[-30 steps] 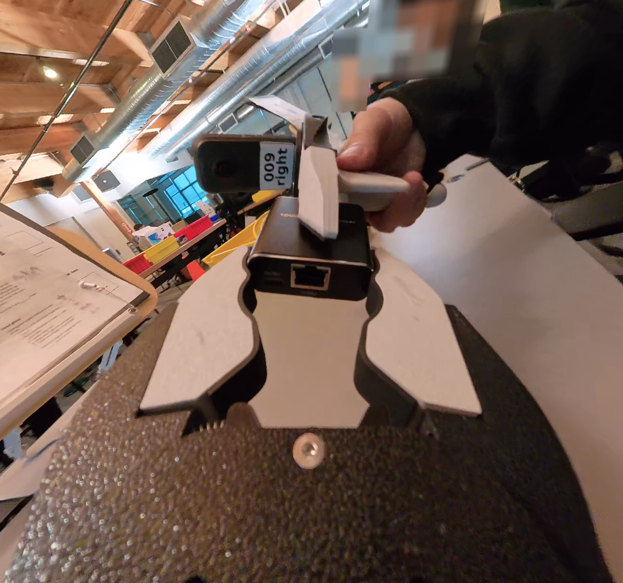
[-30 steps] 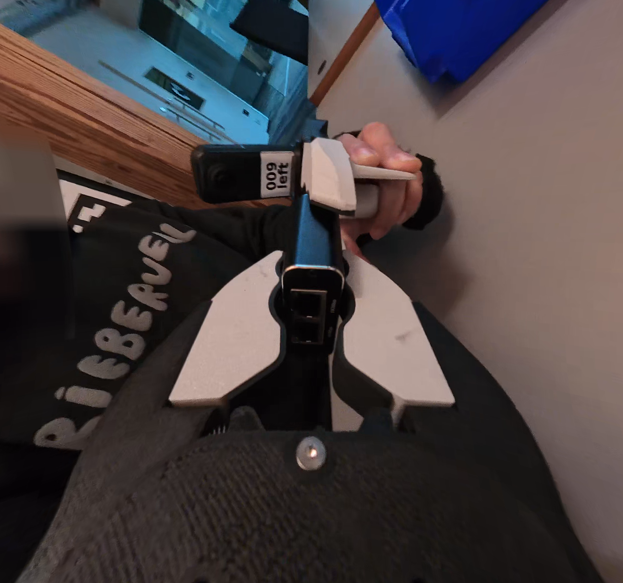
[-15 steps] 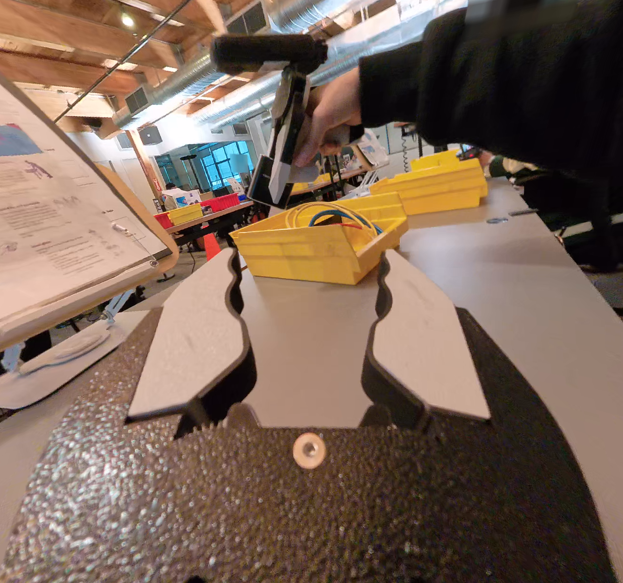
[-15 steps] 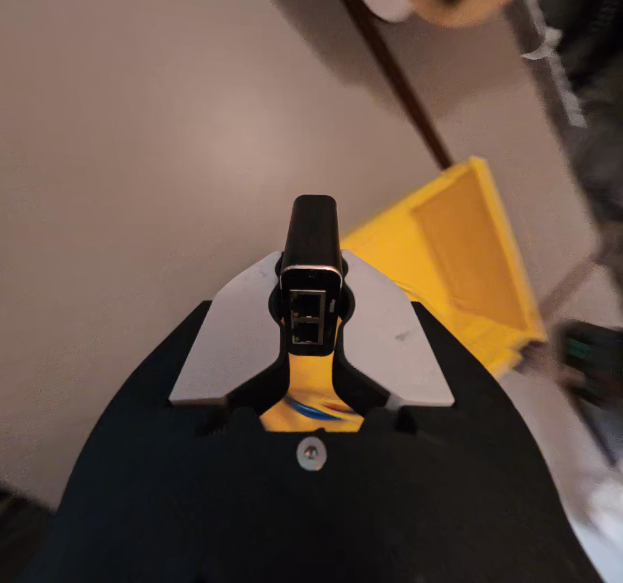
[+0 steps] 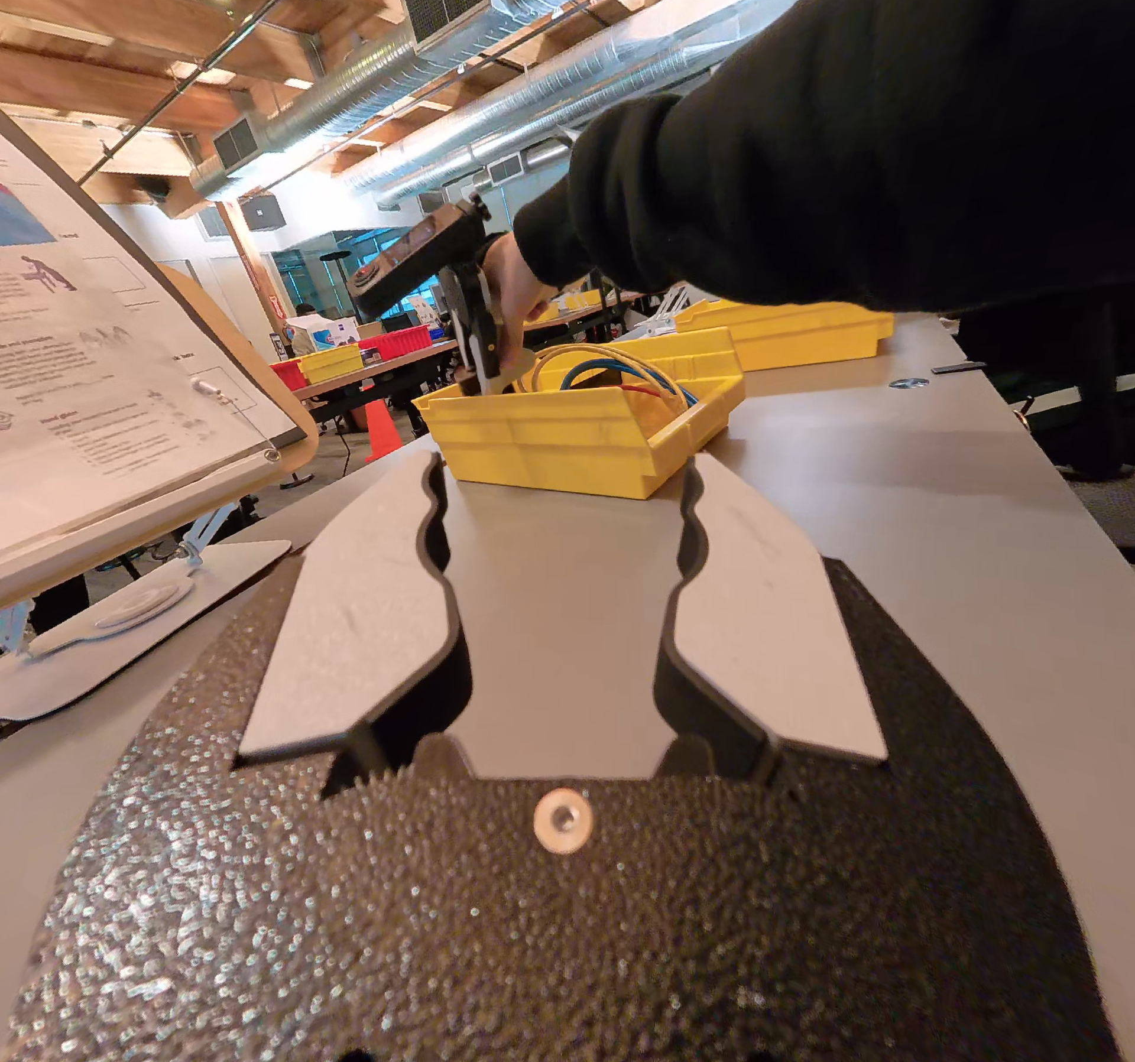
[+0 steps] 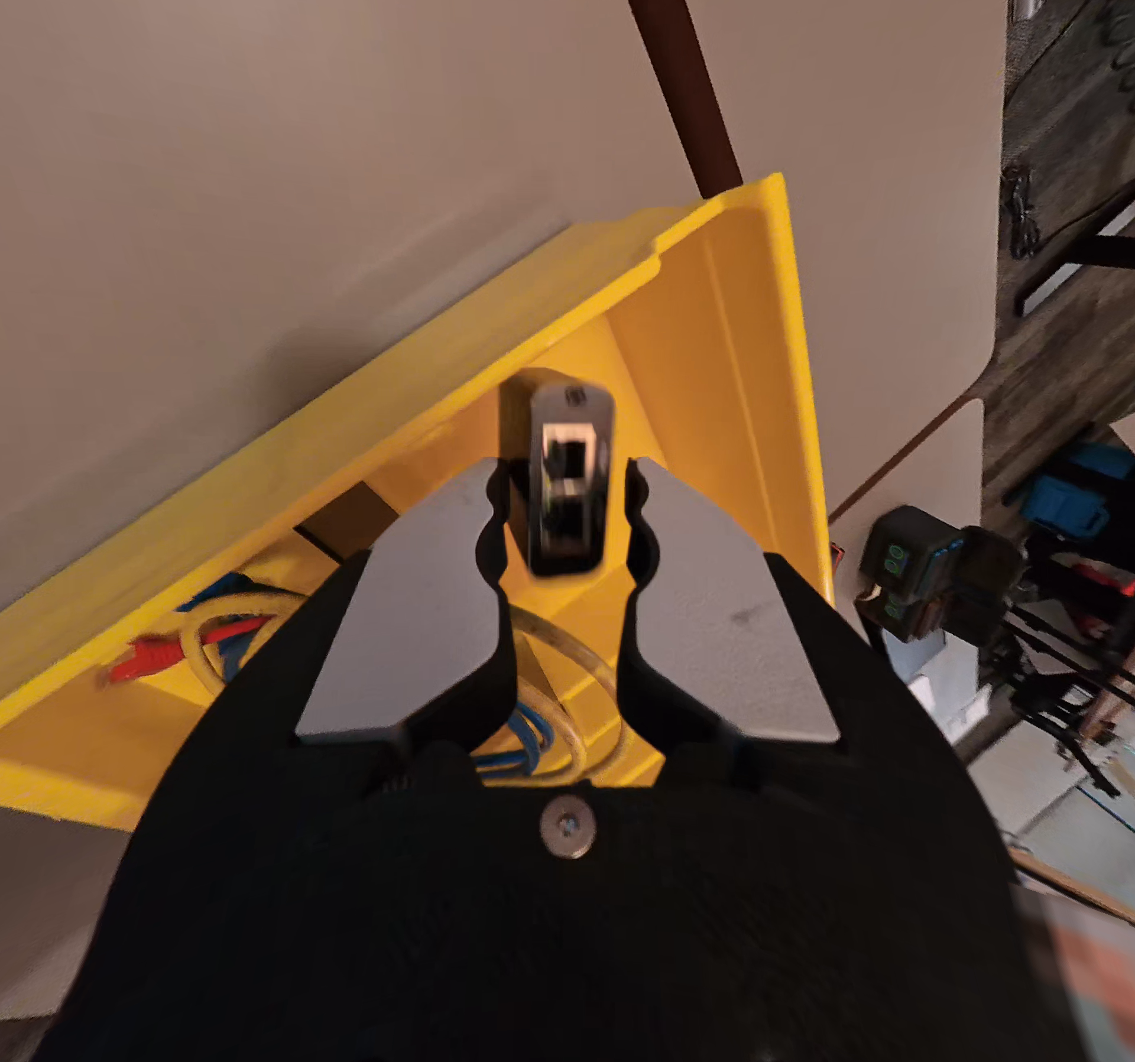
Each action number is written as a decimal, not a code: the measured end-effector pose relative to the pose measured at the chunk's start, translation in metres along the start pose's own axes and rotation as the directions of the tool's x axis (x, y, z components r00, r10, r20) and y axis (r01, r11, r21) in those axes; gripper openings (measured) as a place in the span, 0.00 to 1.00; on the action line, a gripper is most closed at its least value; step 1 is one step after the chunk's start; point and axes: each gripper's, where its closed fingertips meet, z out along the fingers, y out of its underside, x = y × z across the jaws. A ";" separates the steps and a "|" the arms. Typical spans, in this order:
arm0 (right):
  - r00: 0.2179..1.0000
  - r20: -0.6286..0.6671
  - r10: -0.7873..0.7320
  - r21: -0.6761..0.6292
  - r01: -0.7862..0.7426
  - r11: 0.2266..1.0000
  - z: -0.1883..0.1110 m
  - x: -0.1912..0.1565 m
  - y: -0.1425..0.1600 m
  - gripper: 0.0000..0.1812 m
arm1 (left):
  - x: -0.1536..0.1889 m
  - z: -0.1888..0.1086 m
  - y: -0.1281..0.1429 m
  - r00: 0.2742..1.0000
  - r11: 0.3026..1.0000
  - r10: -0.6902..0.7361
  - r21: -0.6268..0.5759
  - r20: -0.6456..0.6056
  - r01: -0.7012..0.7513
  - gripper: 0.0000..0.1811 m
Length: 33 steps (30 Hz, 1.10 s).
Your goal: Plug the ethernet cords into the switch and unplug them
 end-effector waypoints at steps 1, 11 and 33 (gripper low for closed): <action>1.000 0.006 0.018 0.021 -0.018 1.000 -0.001 0.000 -0.002 0.20 | 0.000 0.000 0.000 1.000 1.000 0.000 -0.003 -0.002 0.000 0.40; 0.948 -0.028 0.317 0.462 -0.269 0.845 -0.099 -0.036 0.049 0.37 | -0.003 0.000 0.008 1.000 0.999 0.007 -0.047 0.015 -0.006 0.39; 0.536 0.458 0.710 0.628 -0.760 0.168 -0.097 -0.133 0.210 0.45 | 0.023 0.224 0.064 0.952 0.871 -0.102 -0.436 0.288 0.225 0.52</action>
